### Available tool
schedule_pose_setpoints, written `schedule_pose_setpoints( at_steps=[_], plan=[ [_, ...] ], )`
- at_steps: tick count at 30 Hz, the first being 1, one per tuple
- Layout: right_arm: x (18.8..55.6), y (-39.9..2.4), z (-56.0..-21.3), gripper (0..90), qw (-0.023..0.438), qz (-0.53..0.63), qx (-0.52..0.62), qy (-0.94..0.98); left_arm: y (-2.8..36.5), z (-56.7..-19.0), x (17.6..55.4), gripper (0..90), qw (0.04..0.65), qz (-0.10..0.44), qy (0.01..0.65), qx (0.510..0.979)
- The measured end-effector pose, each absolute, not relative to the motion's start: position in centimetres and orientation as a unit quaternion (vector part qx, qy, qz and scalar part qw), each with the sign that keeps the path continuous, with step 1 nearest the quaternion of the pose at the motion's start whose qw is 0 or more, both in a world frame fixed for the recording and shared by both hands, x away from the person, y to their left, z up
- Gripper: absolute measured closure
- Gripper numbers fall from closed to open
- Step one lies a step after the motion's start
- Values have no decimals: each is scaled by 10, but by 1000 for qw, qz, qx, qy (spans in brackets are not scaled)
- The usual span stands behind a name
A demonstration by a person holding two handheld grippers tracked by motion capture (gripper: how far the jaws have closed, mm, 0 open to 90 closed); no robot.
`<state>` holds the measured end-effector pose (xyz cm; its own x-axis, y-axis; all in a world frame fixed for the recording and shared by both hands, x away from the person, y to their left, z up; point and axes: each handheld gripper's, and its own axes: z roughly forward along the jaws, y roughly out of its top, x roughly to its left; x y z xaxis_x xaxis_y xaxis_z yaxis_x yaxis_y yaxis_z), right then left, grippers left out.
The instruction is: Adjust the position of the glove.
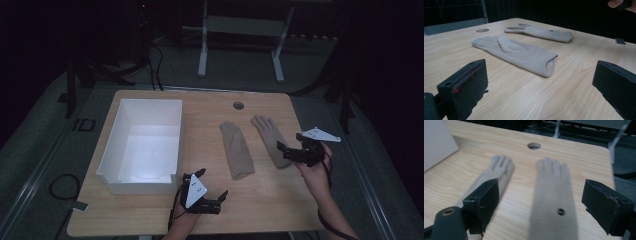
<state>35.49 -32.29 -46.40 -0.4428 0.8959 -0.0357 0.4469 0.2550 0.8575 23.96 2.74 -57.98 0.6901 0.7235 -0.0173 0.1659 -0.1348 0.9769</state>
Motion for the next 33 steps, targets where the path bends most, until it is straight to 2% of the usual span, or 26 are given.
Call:
schedule_pose_setpoints(
  at_steps=[12,25,33],
  plan=[
    [374,-276,-468,165,260,419,424,759,27,-580,240,5,580,239,311,714],
    [393,-238,-488,173,237,410,418,775,27,-580,239,5,579,241,307,715],
    [404,-217,-506,242,229,399,409,788,27,-580,239,5,581,239,306,715]
  ],
)
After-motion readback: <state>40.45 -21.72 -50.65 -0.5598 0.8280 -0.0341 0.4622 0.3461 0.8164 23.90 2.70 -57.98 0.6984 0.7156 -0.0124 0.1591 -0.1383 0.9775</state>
